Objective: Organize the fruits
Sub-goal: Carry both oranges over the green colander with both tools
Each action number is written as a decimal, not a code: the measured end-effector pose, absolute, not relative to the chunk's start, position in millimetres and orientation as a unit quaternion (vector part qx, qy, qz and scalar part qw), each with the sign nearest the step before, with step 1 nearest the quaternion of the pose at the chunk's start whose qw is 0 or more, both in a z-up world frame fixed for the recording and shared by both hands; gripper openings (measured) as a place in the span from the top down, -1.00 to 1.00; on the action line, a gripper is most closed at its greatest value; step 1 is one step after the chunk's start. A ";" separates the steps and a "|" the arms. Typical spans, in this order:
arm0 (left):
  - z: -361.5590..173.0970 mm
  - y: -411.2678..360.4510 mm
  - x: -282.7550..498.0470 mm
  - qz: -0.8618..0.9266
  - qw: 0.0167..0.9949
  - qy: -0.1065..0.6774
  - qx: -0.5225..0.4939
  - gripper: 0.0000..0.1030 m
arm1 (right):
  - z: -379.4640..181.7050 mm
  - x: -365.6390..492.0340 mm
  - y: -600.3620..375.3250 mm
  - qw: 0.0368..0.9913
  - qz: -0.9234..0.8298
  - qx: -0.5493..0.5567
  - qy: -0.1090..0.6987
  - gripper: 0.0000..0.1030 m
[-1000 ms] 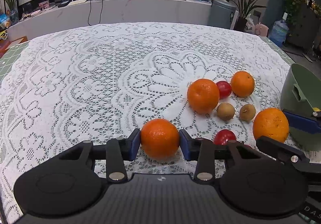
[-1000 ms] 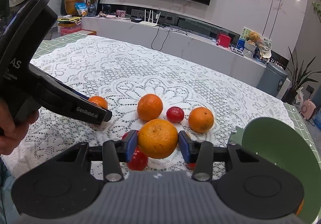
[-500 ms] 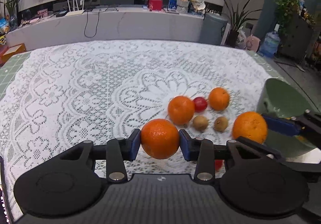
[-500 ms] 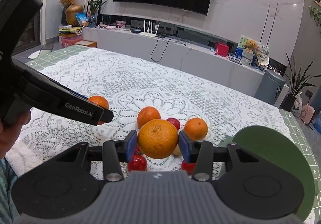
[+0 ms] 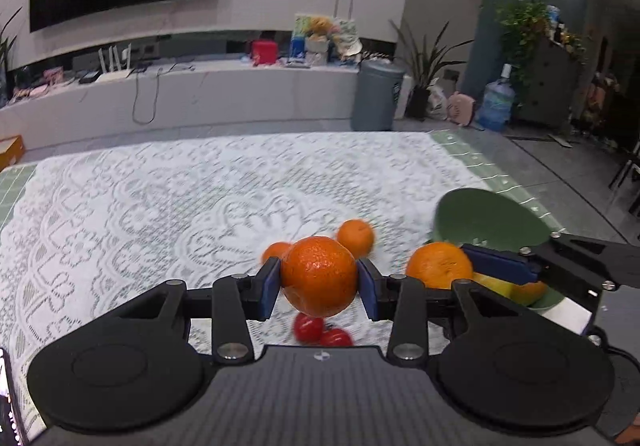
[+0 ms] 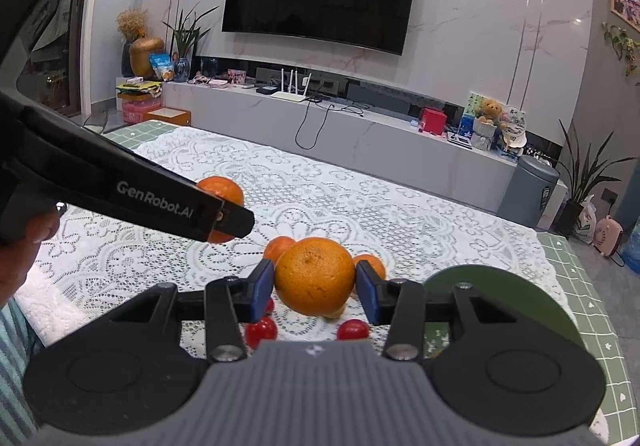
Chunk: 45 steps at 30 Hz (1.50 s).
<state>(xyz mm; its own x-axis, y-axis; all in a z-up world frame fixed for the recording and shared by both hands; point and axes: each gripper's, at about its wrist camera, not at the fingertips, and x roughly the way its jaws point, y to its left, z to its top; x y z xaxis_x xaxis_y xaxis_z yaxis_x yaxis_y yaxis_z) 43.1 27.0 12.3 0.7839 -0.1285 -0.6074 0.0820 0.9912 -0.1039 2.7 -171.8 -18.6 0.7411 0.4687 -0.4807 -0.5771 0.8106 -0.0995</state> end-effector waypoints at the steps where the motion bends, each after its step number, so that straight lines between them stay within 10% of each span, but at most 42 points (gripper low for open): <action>1: 14.5 22.9 42.3 -0.061 0.945 0.321 -0.033 0.11 | -16.8 2.1 -176.0 0.926 0.281 -0.119 0.222 0.18; 45: -18.4 -101.0 124.1 -0.208 0.897 0.388 0.038 0.11 | -26.7 88.7 -279.8 0.899 0.218 -0.178 0.336 0.18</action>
<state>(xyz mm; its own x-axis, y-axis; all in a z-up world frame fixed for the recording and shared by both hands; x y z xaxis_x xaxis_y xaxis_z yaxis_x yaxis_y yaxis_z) 124.1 -101.0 -18.4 0.6122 -0.3442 -0.7119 0.4027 0.9105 -0.0940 88.7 -279.8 -26.7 0.6787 0.2718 -0.6823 -0.5112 0.8418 -0.1731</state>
